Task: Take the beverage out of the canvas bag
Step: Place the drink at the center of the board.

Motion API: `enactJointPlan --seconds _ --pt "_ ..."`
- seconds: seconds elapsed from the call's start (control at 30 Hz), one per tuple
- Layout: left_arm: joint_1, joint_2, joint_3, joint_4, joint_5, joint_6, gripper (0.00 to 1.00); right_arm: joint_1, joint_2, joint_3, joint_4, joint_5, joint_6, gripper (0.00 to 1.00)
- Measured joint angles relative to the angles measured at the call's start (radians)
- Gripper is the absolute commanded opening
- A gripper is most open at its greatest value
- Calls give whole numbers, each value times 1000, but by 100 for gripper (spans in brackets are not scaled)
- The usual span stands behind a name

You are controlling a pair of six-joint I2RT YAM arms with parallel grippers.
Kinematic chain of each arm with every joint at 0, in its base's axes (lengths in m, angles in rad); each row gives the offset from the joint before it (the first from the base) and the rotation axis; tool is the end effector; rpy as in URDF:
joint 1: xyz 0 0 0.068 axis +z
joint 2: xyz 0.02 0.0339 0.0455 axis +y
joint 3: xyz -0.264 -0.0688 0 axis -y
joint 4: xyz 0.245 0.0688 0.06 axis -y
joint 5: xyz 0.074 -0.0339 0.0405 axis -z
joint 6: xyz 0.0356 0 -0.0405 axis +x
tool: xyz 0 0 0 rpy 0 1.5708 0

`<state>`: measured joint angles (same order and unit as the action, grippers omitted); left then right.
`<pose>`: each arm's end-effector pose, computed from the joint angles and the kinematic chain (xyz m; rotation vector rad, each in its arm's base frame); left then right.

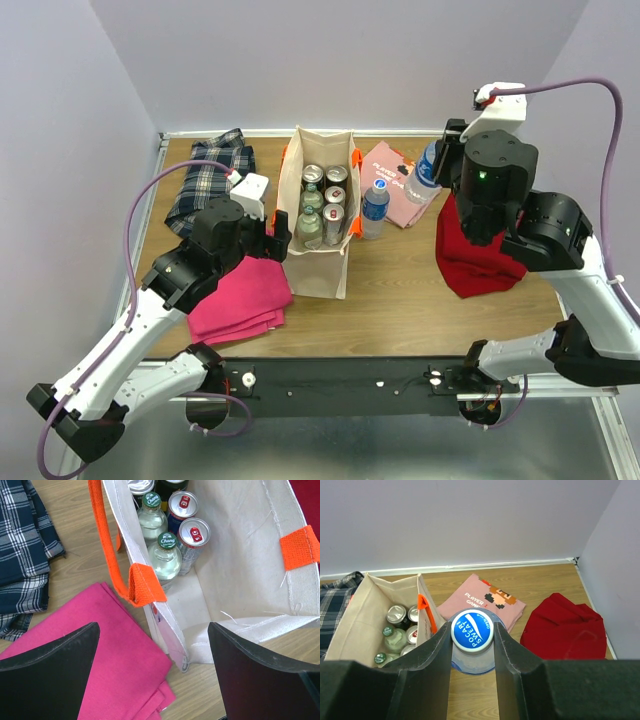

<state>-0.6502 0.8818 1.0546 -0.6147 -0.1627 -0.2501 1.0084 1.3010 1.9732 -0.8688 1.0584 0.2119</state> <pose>0.1482 -0.1055 0.3718 0.3004 2.0081 -0.4098 0.1295 0.1473 0.5496 0.0819 1.6647 -0.0138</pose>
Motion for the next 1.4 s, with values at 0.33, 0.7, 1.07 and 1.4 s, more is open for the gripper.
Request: enactJointPlan --seconds 0.33,0.7,1.07,1.4 --pt "0 2 1 7 0 0 99 -255 41 -35 -4 -167 43 1" --pt "0 1 1 7 -1 13 99 -534 93 -223 30 -524 73 1" --pt "0 1 1 6 -1 18 99 -550 95 -486 154 -636 95 1" --pt "0 1 1 6 -2 19 99 -550 101 -599 293 -636 97 1"
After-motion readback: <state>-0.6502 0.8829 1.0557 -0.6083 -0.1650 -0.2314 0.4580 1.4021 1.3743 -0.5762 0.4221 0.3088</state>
